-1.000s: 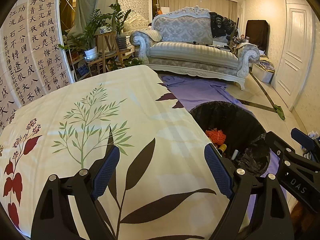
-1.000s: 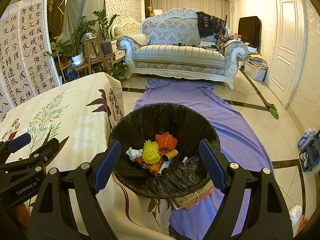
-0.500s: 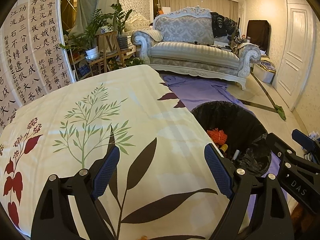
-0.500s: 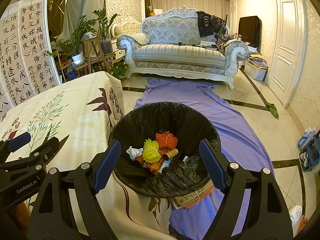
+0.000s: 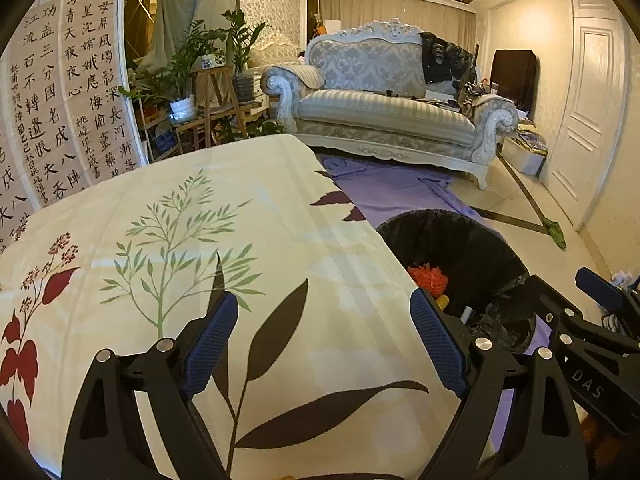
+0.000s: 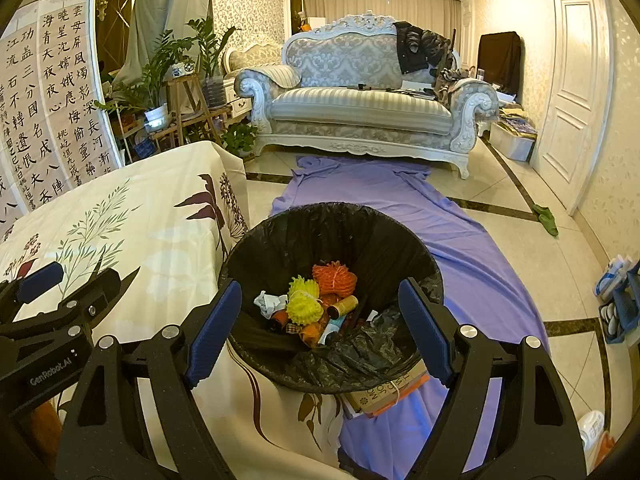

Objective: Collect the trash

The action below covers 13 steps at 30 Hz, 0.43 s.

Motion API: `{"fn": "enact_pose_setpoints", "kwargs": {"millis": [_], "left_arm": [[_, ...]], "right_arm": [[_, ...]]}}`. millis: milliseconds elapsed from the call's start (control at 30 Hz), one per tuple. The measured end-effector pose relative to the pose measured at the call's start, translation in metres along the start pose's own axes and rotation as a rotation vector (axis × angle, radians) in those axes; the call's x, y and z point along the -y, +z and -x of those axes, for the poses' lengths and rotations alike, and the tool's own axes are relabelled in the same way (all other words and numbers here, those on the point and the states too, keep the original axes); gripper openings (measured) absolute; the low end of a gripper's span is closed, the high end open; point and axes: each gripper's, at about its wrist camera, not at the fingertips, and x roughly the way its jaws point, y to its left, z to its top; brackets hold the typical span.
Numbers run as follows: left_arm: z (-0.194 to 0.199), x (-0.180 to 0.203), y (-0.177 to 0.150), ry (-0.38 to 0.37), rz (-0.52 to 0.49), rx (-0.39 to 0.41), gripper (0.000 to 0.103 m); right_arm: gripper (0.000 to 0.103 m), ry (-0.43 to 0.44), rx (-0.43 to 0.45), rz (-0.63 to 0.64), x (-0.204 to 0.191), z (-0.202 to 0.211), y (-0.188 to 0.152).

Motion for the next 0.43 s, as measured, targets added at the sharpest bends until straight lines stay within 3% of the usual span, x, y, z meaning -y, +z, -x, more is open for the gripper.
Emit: {"fn": "enact_pose_setpoints", "kwargs": {"millis": [433], "left_arm": [[-0.007,-0.023,0.005,0.053,0.029,-0.029,0.085]], "right_arm": [[0.079,0.015,-0.006,0.025,-0.015,-0.002,-0.004]]}}
